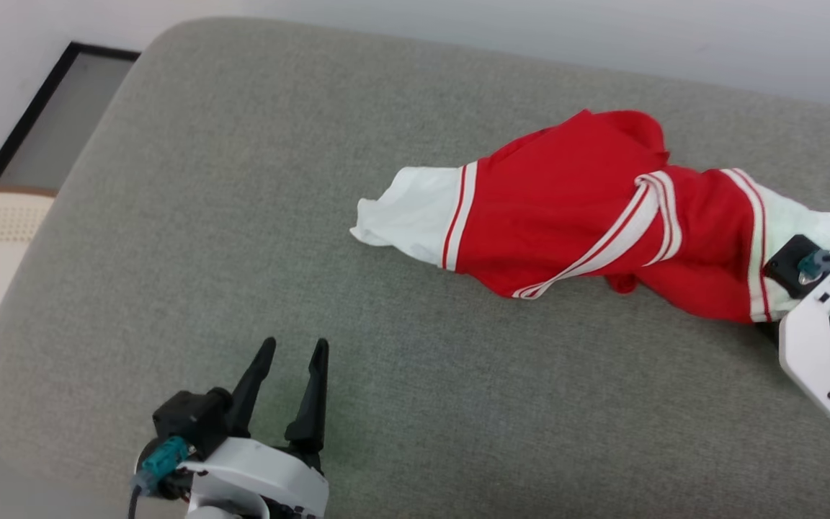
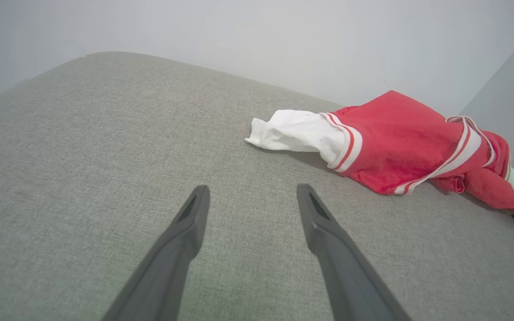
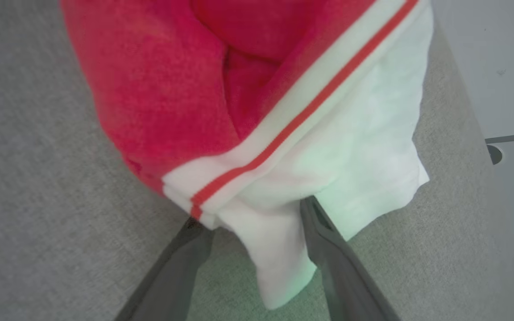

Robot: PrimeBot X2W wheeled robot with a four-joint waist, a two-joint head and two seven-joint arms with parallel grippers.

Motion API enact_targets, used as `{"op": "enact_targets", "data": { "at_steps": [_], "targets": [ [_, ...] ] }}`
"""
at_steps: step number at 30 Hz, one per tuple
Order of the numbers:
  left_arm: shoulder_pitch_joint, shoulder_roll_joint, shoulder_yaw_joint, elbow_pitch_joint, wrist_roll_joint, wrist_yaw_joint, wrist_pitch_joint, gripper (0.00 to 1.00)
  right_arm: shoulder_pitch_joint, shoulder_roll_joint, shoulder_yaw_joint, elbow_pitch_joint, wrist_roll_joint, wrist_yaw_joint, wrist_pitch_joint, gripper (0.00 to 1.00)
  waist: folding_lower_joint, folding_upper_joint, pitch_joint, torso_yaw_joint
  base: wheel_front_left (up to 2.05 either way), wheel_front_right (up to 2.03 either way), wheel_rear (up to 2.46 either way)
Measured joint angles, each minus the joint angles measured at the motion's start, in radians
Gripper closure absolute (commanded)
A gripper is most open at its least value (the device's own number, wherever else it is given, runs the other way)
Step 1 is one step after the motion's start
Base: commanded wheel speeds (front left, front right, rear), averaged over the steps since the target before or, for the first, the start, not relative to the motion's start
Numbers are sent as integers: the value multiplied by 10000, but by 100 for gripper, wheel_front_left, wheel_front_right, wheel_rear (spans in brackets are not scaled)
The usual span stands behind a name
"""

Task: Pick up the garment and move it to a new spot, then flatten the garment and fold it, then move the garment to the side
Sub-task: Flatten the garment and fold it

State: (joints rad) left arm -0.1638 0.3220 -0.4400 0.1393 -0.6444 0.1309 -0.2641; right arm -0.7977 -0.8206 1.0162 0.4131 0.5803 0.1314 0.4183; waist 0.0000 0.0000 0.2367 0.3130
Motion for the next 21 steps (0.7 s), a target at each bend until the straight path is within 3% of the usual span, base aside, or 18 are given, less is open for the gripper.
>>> {"op": "enact_targets", "data": {
  "at_steps": [4, 8, 10, 13, 17, 21],
  "targets": [
    [-206, 88, -23, -31, 412, -163, 0, 0, -436, 23, 443, 247, 374, 0, -267, 100, -1, 0, 243, 84, 0, 0, 0],
    [-1060, 686, -337, 19, 1014, -510, 368, 0, -835, 174, 744, 499, 546, 0, -564, 100, -1, 0, 407, -29, 0, 0, 0],
    [-1791, 1099, -633, 25, 1396, -941, 782, 0, -1021, 263, 851, 637, 663, 0, -685, 100, 0, 0, 506, -109, 0, 0, 0],
    [-3169, 1751, -1308, 228, 1979, -2000, 1653, 0, -1367, 385, 940, 830, 792, 0, -884, 100, 0, 0, 707, -214, 0, 0, 0],
    [-5011, 2266, -2456, 871, 2406, -2546, 2704, 0, -1813, 604, 1149, 1034, 825, 0, -1062, 100, 0, 0, 992, -370, 0, 0, 0],
    [-6607, 2778, -5009, 1250, 1923, -2615, 3442, 0, -2250, 838, 1402, 1185, 899, 0, -1200, 100, 0, 0, 1236, -595, 0, 0, 0]
  ]
}}
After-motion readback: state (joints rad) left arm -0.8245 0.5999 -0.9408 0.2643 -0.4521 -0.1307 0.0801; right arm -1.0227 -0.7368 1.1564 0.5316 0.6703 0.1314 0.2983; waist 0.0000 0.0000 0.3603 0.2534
